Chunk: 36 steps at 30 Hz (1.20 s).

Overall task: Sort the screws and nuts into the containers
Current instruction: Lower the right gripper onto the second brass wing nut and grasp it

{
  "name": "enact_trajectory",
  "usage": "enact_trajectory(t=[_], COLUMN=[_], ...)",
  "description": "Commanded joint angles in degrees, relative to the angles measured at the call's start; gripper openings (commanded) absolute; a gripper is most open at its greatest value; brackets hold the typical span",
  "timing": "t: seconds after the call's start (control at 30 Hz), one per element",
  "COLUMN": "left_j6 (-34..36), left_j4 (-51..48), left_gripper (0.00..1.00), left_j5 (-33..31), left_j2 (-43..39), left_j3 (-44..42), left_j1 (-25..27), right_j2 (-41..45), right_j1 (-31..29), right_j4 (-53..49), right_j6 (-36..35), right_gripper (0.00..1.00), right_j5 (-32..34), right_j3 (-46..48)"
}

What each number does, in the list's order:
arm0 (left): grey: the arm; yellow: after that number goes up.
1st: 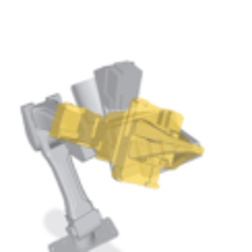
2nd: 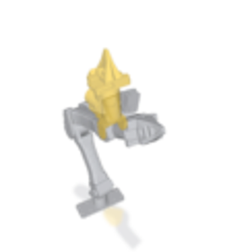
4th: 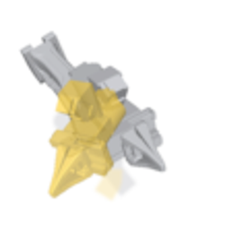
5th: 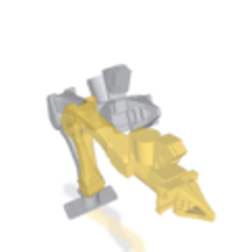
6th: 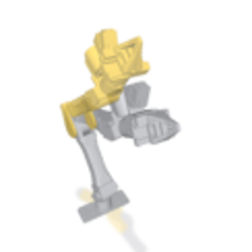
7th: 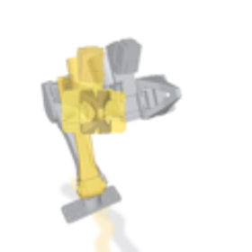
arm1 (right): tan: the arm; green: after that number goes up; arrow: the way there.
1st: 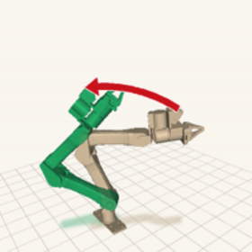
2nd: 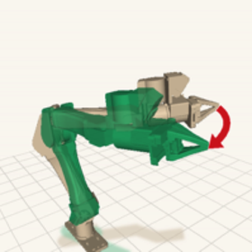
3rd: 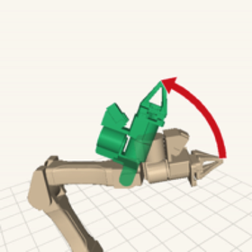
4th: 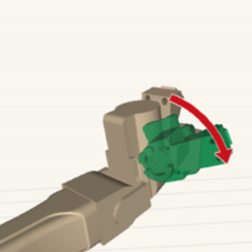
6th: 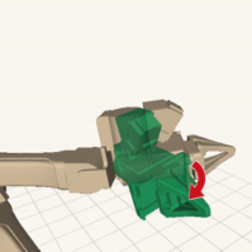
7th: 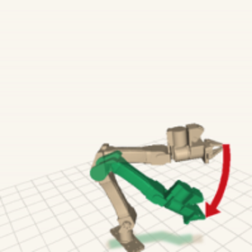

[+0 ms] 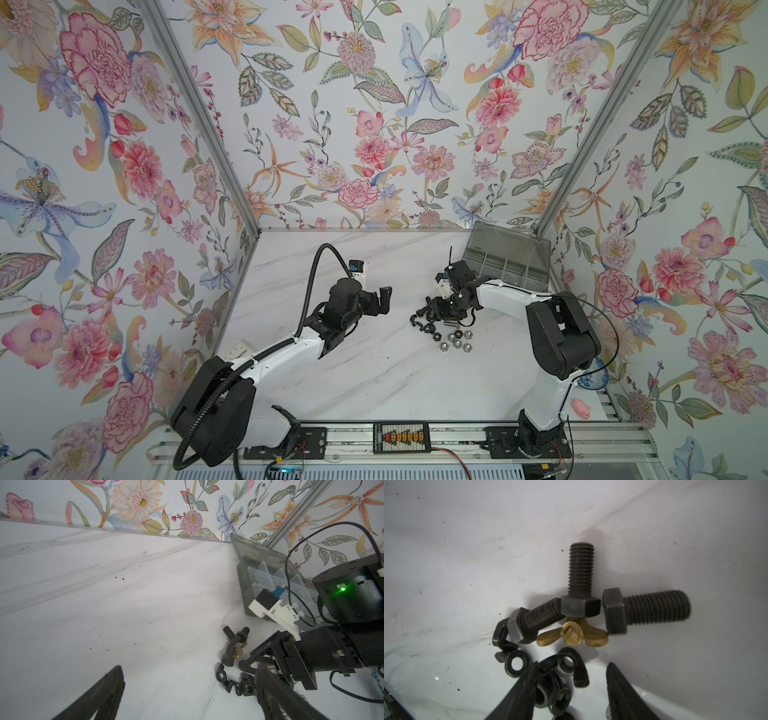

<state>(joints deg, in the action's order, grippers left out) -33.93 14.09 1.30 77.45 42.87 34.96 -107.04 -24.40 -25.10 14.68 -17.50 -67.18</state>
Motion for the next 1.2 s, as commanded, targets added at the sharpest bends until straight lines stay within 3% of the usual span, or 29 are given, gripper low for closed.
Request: enact_trajectory(t=[0.0,0.73,1.17], left_j6=[-0.21,0.41,0.47], left_j4=[-0.59,-1.14,-1.36], left_gripper=[0.99,0.99,0.99], left_j5=[0.04,-0.53,-0.95], left_j2=[0.51,0.86,0.16], left_j3=[-0.14,-0.50,-0.98], left_j1=[0.64,0.64,0.63], right_j2=[-1.40,-5.28,-2.17], right_j1=[-0.54,-1.60,-1.58], right_j4=[0.62,1.28,1.26], right_j6=[0.96,0.57,-0.50], right_gripper=[0.55,0.54,0.54], right_j5=[0.52,-0.05,0.79], right_j3=[-2.08,-5.51,-1.79])
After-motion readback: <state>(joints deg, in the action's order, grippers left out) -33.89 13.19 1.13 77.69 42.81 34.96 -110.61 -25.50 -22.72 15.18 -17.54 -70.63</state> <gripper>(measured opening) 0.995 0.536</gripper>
